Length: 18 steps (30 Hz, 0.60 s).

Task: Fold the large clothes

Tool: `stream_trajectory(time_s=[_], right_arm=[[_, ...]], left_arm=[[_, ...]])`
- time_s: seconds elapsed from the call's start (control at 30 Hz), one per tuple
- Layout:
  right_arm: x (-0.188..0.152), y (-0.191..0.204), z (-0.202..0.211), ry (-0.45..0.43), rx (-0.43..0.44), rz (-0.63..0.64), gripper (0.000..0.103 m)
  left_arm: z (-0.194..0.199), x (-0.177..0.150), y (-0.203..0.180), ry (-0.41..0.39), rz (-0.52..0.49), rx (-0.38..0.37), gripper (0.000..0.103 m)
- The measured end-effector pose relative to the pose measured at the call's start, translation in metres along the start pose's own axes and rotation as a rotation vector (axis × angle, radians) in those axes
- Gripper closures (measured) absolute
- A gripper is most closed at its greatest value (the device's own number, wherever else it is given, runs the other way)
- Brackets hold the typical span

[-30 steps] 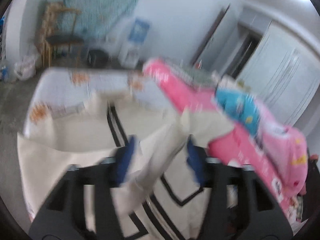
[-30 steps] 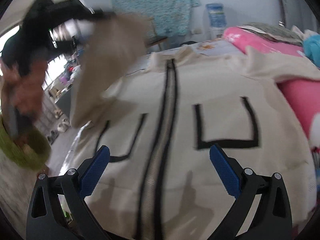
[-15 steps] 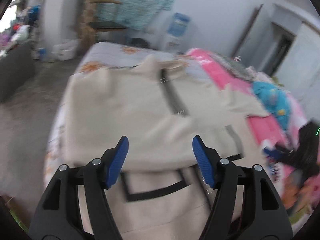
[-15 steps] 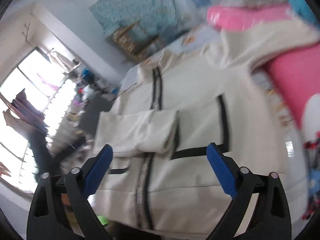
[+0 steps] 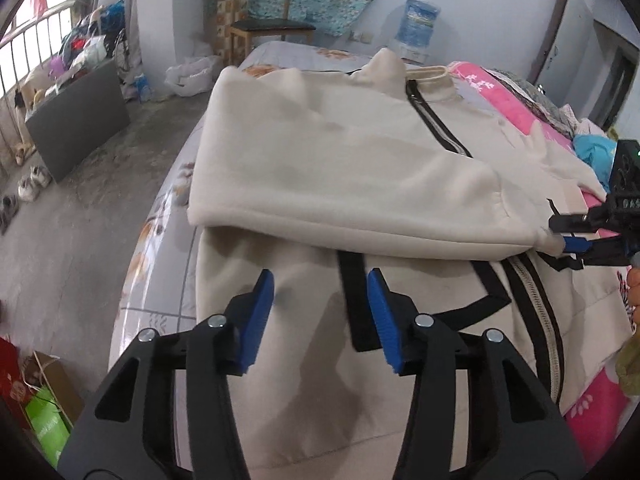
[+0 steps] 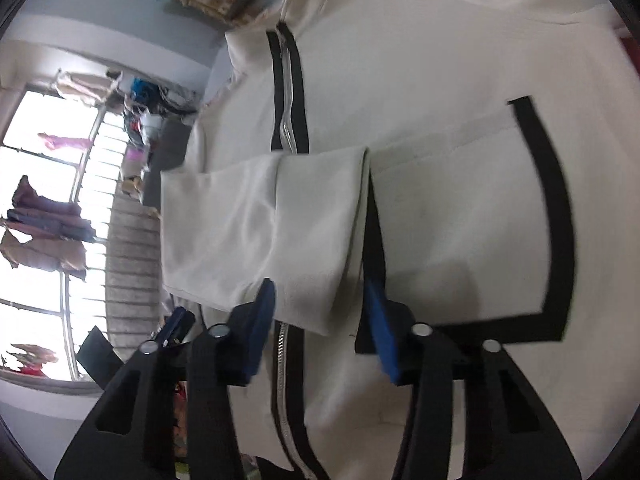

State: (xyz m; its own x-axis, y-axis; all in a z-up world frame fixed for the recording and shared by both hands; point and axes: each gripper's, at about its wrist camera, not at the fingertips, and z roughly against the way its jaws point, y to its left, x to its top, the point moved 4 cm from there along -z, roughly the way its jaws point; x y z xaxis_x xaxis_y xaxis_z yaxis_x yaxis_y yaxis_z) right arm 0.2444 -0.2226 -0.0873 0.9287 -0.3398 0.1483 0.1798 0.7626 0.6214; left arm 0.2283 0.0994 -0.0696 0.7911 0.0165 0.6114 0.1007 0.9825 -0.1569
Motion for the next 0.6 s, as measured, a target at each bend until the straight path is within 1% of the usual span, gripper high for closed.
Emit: stream_trajectory(time_s=[0.07,0.1,0.17,0.23,0.27,0.3,0.37,0.47,0.53,0.6], right_arm=[[0.001,0.005,-0.009,0.013,-0.021,0.024,0.062],[0.001,0.006,-0.014,0.020,-0.023,0.032,0.062],[0.002,0.008,-0.018,0.031,-0.026,0.044,0.064],[0.002,0.012,-0.020,0.026,-0.052,0.079,0.075],[0.003,0.016,-0.020,0.015,-0.073,0.098,0.088],[0.005,0.020,-0.018,-0.001,-0.096,0.122,0.095],[0.011,0.027,-0.011,-0.032,-0.098,0.155,0.096],[0.027,0.047,0.004,-0.090,-0.072,0.206,0.097],[0.041,0.062,0.012,-0.129,-0.045,0.233,0.097],[0.061,0.079,0.025,-0.193,-0.022,0.260,0.097]], left_arm=[[-0.004,0.000,0.008,0.004,0.025,0.008,0.058],[-0.006,0.000,0.012,0.007,0.041,0.007,0.061],[-0.007,0.004,0.020,-0.001,0.080,-0.008,0.063],[-0.008,0.007,0.024,-0.007,0.105,-0.012,0.063],[-0.009,0.008,0.027,-0.012,0.119,-0.013,0.063],[-0.009,0.009,0.028,-0.016,0.129,-0.014,0.063],[-0.010,0.010,0.030,-0.024,0.139,-0.019,0.063],[-0.013,0.014,0.030,-0.029,0.143,-0.020,0.063],[-0.016,0.018,0.030,-0.036,0.148,-0.014,0.063],[-0.019,0.021,0.033,-0.038,0.155,-0.006,0.063]])
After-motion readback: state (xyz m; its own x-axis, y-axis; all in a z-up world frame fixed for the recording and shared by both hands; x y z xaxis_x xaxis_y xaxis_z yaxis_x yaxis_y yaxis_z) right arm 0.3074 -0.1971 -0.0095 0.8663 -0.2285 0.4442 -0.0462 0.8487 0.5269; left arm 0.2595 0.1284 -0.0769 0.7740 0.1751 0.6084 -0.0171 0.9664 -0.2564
